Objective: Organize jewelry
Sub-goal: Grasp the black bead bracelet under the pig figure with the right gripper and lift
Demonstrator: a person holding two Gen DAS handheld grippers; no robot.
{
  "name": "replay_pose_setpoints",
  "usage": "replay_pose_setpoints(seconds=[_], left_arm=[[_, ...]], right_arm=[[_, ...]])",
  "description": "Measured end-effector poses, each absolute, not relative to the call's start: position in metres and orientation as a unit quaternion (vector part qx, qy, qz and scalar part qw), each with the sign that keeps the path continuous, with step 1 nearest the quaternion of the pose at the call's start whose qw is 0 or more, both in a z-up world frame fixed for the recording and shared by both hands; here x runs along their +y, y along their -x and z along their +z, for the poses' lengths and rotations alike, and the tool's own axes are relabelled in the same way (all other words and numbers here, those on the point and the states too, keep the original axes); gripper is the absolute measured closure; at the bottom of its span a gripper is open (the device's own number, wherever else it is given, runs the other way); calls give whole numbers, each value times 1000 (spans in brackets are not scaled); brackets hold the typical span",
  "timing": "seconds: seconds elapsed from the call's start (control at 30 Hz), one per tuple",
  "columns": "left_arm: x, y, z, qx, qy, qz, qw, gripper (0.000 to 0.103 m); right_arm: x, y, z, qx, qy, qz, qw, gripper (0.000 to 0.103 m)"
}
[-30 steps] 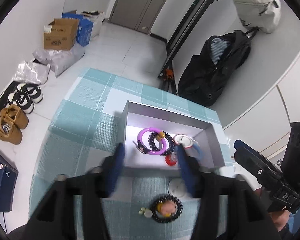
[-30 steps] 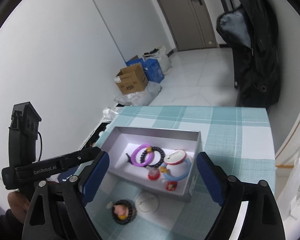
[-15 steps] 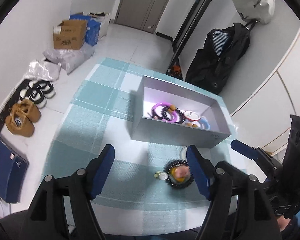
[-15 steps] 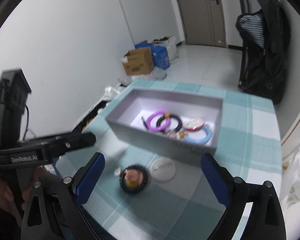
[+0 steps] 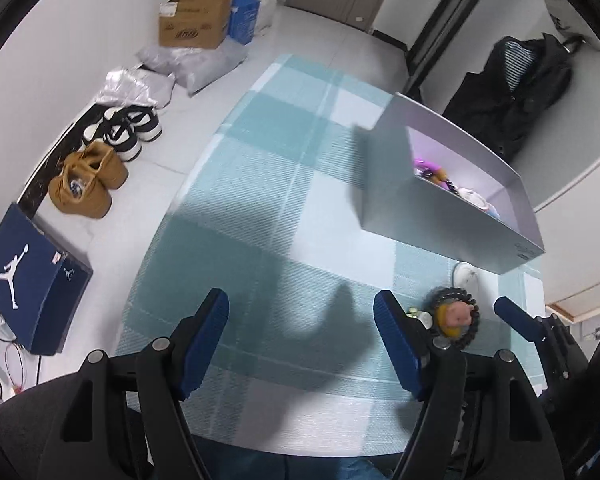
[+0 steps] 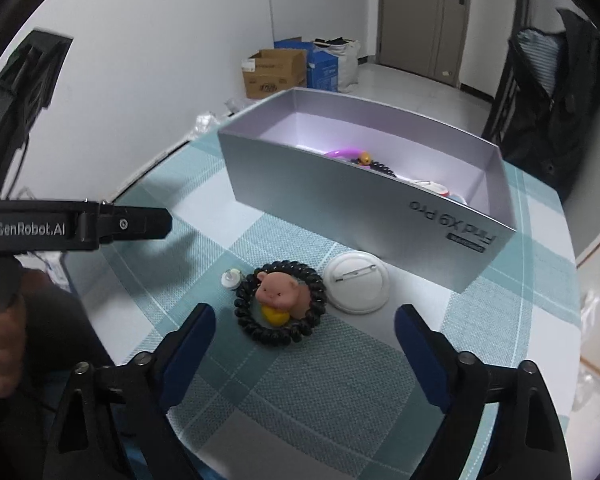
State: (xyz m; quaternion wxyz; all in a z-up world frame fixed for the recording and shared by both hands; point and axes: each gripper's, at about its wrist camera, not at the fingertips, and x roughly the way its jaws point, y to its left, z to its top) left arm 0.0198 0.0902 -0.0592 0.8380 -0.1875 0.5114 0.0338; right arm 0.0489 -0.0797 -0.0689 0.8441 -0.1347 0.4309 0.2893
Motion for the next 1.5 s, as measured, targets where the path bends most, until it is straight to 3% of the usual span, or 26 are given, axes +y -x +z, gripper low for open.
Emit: replay_pose_setpoints(seconds=[0.23,0.3,0.57,1.17,1.5], left_arm=[[95,-20,-56,505,207,29,838,32],[94,-21,-58,507,213,24,835,32],[95,-22,-59,511,225,18,829,32],[59,-20,-50,506,149,-39,848,32],[29,-28,-57,524,110,-80,841,32]], right_arm=[[-62,-45,-76,424,177,283,842,38],[-60,-44,-74,423,182,283,841,51],[-59,-39,-70,419,182,284,843,61],[-103,-60,-34,420,33,300,856,63],[-130,-64,-19,403,9,294,867,63]])
